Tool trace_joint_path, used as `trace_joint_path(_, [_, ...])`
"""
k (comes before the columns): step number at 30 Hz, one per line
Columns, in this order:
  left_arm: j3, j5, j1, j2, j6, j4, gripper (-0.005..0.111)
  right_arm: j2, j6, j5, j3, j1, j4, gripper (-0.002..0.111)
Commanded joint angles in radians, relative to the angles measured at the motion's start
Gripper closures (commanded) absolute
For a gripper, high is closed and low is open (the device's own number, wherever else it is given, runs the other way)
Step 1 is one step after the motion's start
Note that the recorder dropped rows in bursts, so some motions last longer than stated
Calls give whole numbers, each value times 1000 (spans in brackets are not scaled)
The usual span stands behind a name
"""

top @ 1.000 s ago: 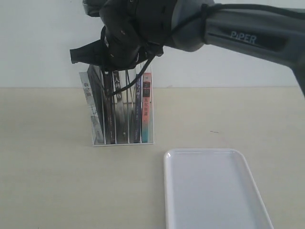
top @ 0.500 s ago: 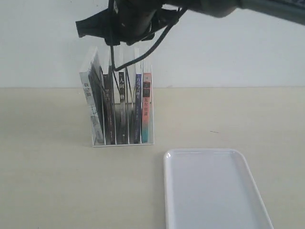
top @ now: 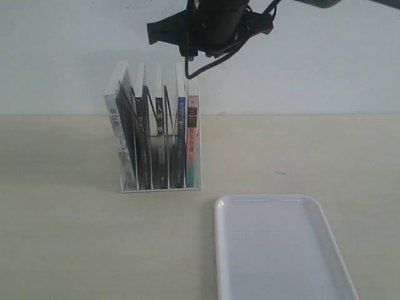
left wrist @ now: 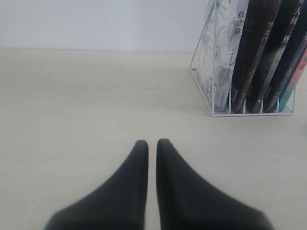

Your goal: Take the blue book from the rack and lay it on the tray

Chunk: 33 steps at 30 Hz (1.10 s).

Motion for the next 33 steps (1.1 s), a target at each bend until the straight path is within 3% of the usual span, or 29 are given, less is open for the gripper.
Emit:
trace_joint_path(1, [4,-4,4,-4,-9,3,101,37,-28,-56,-5,-10,19,65])
trace_joint_path(14, [4,-4,4,-4,-9,3,101,112,-65,-144,-5,-51,76,65])
trace_joint_path(33, [4,-4,4,-4,-9,3,101,116,-72,-104,-5,-51,78,65])
